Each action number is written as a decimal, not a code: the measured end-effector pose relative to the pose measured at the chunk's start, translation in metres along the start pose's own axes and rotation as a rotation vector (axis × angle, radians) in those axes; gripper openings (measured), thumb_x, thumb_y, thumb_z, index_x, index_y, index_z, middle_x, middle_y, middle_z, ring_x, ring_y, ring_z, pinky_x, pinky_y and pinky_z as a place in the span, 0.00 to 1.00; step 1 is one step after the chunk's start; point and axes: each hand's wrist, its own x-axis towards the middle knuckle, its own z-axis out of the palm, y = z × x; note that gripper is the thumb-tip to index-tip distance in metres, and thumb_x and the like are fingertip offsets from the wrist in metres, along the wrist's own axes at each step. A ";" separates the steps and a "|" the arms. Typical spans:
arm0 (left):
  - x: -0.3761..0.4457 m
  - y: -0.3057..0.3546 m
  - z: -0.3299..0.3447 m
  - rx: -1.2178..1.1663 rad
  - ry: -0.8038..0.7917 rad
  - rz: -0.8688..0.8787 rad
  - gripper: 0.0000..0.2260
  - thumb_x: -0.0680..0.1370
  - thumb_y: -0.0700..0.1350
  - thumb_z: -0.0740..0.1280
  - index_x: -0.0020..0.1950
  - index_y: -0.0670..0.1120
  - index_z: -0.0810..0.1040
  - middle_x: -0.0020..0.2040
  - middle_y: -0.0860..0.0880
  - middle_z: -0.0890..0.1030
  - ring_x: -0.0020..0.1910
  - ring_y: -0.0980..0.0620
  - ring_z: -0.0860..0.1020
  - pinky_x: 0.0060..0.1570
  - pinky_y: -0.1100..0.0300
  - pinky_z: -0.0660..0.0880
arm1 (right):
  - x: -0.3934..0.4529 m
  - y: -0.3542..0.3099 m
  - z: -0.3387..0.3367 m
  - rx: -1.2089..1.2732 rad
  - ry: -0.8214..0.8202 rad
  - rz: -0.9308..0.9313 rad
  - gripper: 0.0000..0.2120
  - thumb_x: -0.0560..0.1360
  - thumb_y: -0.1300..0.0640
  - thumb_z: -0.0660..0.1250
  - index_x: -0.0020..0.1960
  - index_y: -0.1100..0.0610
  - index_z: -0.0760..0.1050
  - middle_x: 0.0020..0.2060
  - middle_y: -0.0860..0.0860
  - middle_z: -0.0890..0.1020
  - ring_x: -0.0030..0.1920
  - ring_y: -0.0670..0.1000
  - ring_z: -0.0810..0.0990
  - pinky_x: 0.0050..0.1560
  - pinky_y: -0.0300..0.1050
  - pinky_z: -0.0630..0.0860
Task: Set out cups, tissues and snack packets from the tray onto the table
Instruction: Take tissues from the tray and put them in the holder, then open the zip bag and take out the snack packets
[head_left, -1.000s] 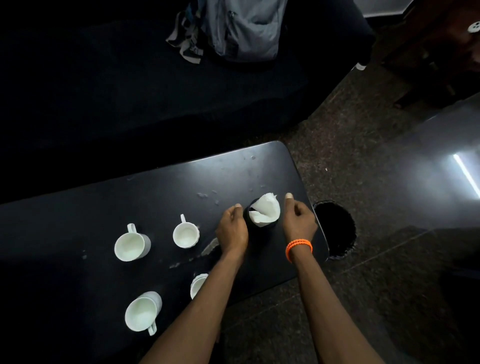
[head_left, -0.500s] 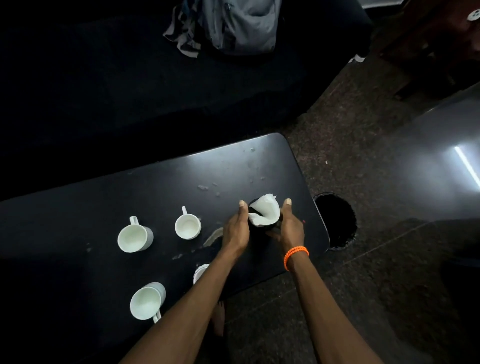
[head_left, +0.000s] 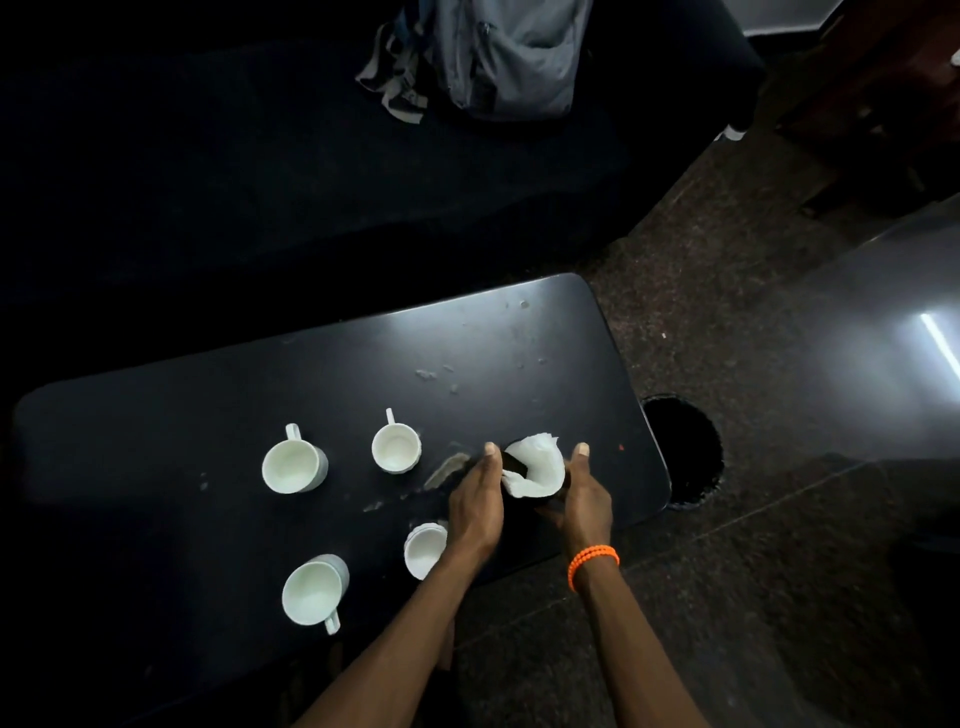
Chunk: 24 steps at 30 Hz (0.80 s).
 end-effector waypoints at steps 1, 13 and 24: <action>-0.002 -0.003 -0.001 -0.003 0.005 -0.005 0.22 0.83 0.66 0.53 0.59 0.58 0.83 0.65 0.51 0.82 0.66 0.51 0.77 0.70 0.53 0.70 | -0.001 0.001 0.000 -0.013 0.003 -0.004 0.27 0.68 0.25 0.60 0.44 0.43 0.88 0.46 0.50 0.89 0.51 0.56 0.87 0.60 0.61 0.81; -0.009 0.000 -0.019 0.017 0.043 0.055 0.26 0.84 0.59 0.57 0.73 0.42 0.75 0.75 0.44 0.75 0.75 0.46 0.71 0.78 0.50 0.63 | -0.007 -0.026 -0.002 -0.057 0.166 -0.139 0.26 0.78 0.34 0.61 0.35 0.52 0.80 0.37 0.48 0.83 0.46 0.55 0.83 0.60 0.61 0.80; -0.011 0.032 -0.118 -0.177 0.233 0.177 0.18 0.84 0.60 0.58 0.61 0.54 0.83 0.60 0.56 0.84 0.64 0.53 0.80 0.66 0.52 0.74 | -0.071 -0.078 0.091 -0.413 0.066 -0.841 0.21 0.80 0.39 0.62 0.60 0.53 0.81 0.55 0.48 0.80 0.60 0.52 0.78 0.62 0.50 0.75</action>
